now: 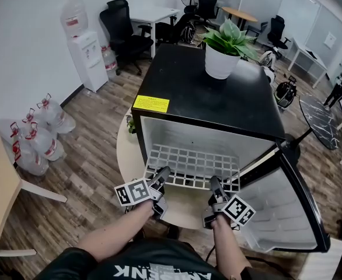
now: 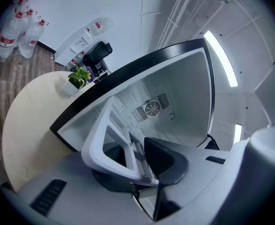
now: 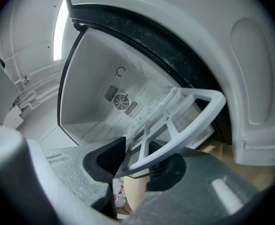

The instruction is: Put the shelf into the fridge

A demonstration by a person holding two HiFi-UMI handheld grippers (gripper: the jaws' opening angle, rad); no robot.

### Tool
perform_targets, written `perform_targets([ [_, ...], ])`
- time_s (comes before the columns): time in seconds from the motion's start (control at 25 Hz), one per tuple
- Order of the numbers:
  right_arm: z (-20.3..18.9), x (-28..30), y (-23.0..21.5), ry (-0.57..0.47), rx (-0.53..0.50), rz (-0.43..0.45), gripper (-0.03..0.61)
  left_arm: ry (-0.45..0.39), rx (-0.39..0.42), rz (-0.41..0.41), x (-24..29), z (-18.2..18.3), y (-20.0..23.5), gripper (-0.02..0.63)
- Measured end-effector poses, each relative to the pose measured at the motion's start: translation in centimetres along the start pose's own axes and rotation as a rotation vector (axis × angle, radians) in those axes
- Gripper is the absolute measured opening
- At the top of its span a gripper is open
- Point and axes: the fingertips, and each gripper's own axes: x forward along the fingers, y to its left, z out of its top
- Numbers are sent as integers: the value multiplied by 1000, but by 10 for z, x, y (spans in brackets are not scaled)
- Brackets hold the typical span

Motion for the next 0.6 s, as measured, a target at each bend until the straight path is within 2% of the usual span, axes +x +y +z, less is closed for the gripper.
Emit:
perform_targets([
  [0.08,0,-1,-1,-4,3,-5,126,4,-3,-1,0,-1,-1,80],
  [0.24,0,1,-1,-11,3,-3,126,30,48,-20,-14,-10,-5,98],
  [0.36,1,3,-2,-13,8,1,126,24,25,-37,-26,-21,-8,96],
  [0.6,0,2,-4,-13,15,4,124,37,17,19,-29,-25,-5,97],
])
